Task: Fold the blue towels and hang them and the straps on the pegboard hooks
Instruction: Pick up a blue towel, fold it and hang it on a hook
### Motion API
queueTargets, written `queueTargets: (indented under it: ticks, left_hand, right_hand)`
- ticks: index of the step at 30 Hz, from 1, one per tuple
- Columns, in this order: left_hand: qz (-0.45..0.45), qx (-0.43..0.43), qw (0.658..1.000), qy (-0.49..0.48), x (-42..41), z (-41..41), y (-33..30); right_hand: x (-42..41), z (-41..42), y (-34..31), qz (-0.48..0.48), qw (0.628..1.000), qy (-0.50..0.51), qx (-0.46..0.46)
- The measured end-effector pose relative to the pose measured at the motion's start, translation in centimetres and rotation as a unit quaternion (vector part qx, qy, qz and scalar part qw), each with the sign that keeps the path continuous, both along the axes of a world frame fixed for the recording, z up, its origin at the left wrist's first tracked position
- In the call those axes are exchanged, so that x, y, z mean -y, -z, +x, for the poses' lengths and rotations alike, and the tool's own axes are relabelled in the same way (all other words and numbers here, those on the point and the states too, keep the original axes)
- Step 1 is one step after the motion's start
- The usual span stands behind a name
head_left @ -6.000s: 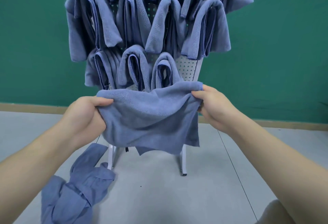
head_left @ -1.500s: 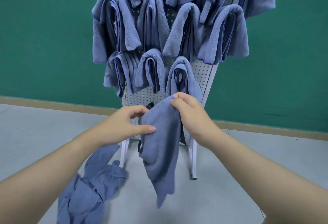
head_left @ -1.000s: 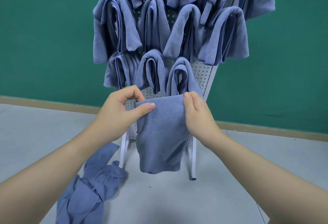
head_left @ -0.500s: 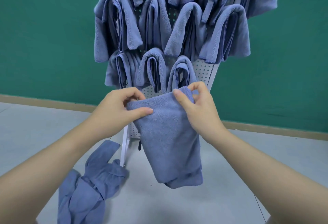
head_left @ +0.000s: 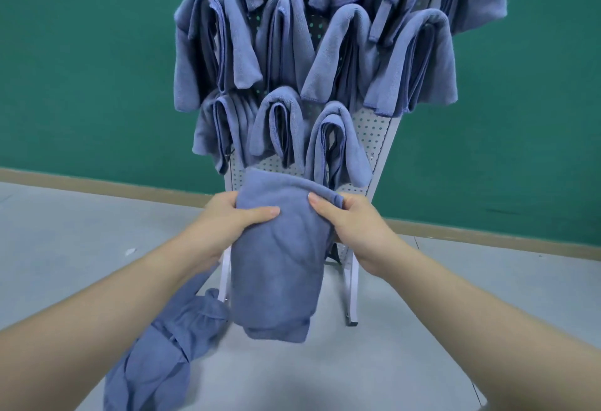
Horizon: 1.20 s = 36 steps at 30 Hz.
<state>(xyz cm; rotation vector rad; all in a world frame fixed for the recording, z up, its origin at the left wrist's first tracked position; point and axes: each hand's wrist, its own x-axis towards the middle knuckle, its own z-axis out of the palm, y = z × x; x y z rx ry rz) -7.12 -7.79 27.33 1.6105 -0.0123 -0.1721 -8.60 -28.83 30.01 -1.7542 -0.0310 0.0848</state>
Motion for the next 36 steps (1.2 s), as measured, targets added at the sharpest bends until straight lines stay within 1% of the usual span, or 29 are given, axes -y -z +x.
queueTargets:
  ticks: [2, 5, 8, 10, 13, 16, 17, 19, 22, 24, 26, 28, 30, 31, 33, 34, 36]
  left_hand:
    - [0.040, 0.065, 0.995, -0.066, 0.1, 0.2, -0.6]
    - [0.116, 0.169, 0.970, -0.129, 0.6, -0.3, -0.8]
    - [0.140, 0.237, 0.948, -0.162, 1.6, -0.9, -1.1]
    - [0.140, 0.259, 0.939, -0.175, 2.5, -1.5, -1.3]
    - [0.097, 0.236, 0.948, -0.192, 3.8, -2.4, -1.1]
    - [0.083, 0.209, 0.953, -0.203, 4.8, -2.9, -1.0]
    - [0.085, 0.209, 0.955, -0.190, 5.0, -3.1, -1.0]
    - [0.088, 0.234, 0.959, -0.131, 5.3, -3.5, -1.0]
    - [0.113, 0.292, 0.949, -0.044, 5.2, -3.9, -0.7]
    - [0.111, 0.308, 0.944, -0.022, 4.9, -3.8, -0.5]
    - [0.084, 0.299, 0.951, 0.006, 4.4, -3.7, -0.5]
    - [0.070, 0.304, 0.950, 0.034, 3.9, -3.5, -0.5]
    - [0.058, 0.307, 0.949, 0.031, 3.7, -3.2, -0.6]
    - [0.047, 0.304, 0.951, 0.008, 3.6, -3.0, -0.7]
    - [0.011, 0.271, 0.962, -0.028, 3.6, -2.4, -0.9]
    - [0.002, 0.248, 0.968, -0.021, 3.5, -2.1, -1.0]
    - [-0.007, 0.183, 0.983, 0.032, 3.2, -1.7, -1.3]
  right_hand:
    - [-0.2, -0.1, -0.4, 0.008, 1.000, 0.019, 0.003]
    - [-0.4, -0.2, -0.6, 0.023, 0.999, 0.024, 0.019]
    - [-1.4, -0.6, -0.4, 0.038, 0.997, 0.050, 0.048]
    - [-1.9, -0.7, -0.5, 0.029, 0.994, 0.076, 0.068]
    - [-2.3, -1.3, -1.1, -0.014, 0.989, 0.106, 0.102]
    - [-2.9, -1.8, -1.2, -0.023, 0.987, 0.093, 0.127]
    - [-3.0, -2.0, -1.2, -0.026, 0.988, 0.090, 0.126]
    - [-3.2, -1.9, -1.1, -0.026, 0.988, 0.086, 0.125]
    - [-3.0, -2.1, -1.8, -0.051, 0.986, 0.065, 0.145]
    - [-2.4, -2.3, -2.4, -0.051, 0.987, 0.036, 0.145]
    - [-1.7, -2.4, -2.9, -0.051, 0.989, -0.010, 0.135]
    - [-1.1, -2.4, -3.1, -0.051, 0.988, -0.038, 0.139]
    - [-0.5, -1.9, -3.0, -0.047, 0.988, -0.015, 0.145]
    - [-0.4, -1.7, -3.1, -0.048, 0.988, 0.006, 0.150]
    - [-0.4, -1.3, -3.7, -0.029, 0.988, 0.018, 0.153]
    - [-0.3, -1.1, -4.0, -0.011, 0.989, 0.014, 0.149]
    - [-0.2, -1.0, -4.5, 0.039, 0.991, 0.009, 0.128]
